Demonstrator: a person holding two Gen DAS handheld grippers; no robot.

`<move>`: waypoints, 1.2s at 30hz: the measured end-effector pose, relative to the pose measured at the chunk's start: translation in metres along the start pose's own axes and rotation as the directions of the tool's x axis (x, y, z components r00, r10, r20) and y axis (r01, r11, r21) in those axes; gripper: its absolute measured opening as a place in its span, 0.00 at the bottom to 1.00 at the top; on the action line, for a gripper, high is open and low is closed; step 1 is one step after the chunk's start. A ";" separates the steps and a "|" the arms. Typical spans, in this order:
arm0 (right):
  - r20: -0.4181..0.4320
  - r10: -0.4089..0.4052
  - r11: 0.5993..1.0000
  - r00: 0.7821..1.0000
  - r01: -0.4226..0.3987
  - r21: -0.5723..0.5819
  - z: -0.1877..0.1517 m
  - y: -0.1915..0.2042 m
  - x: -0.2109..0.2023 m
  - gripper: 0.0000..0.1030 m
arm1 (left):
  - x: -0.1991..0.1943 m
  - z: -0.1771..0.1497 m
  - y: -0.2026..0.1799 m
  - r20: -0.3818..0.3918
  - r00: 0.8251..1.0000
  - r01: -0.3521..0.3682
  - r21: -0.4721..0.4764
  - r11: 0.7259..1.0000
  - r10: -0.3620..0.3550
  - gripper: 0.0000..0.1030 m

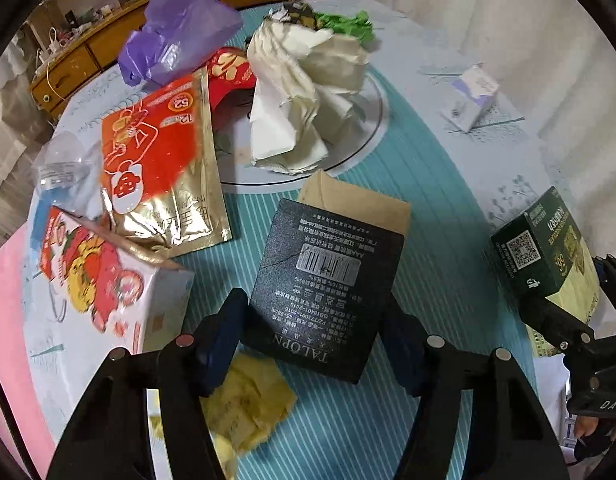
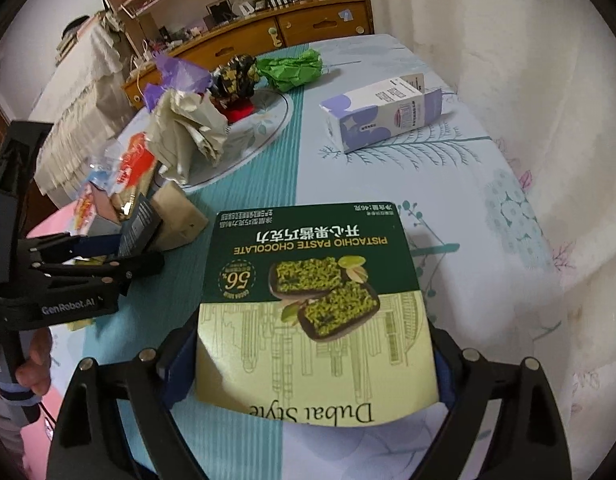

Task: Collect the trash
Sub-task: 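Carry both boxes down over the trash bin with both tools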

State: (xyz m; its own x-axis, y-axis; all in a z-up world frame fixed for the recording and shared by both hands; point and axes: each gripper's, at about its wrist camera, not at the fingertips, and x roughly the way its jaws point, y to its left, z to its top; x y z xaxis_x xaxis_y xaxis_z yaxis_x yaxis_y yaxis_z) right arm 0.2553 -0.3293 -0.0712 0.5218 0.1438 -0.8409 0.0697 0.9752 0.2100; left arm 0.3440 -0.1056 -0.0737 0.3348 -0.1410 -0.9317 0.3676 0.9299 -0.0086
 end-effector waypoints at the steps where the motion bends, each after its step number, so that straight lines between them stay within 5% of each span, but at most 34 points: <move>1: 0.006 0.008 1.000 1.000 -0.008 0.003 -0.001 0.001 -0.003 0.89 | -0.006 -0.002 -0.001 0.008 1.000 0.007 0.000 1.000 -0.007 0.61; 11: 0.078 0.101 0.995 0.992 -0.103 0.017 -0.038 0.018 -0.061 0.89 | -0.088 -0.053 -0.011 0.097 0.992 0.073 0.025 0.997 -0.075 0.61; 21: 0.106 0.189 0.982 0.976 -0.187 -0.027 -0.112 0.053 -0.125 0.89 | -0.159 -0.170 -0.004 0.142 0.980 0.142 -0.001 0.990 -0.141 0.61; 28: 0.022 0.219 0.972 0.975 -0.216 -0.096 -0.174 0.087 -0.130 0.89 | -0.146 -0.252 0.000 0.109 0.990 0.098 -0.048 0.994 -0.092 0.61; 36: -0.119 0.157 0.978 0.980 -0.171 -0.123 -0.225 0.100 -0.084 0.89 | -0.079 -0.312 0.000 0.000 0.996 0.090 -0.113 0.990 -0.091 0.61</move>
State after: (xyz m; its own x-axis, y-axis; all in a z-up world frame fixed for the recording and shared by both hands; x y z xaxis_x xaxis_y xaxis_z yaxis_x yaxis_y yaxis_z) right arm 0.0272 -0.2061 -0.0921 0.4214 0.3137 -0.8509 -0.1254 0.9494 0.2880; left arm 0.0471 0.0118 -0.1131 0.2998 -0.2247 -0.9272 0.2960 0.9458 -0.1335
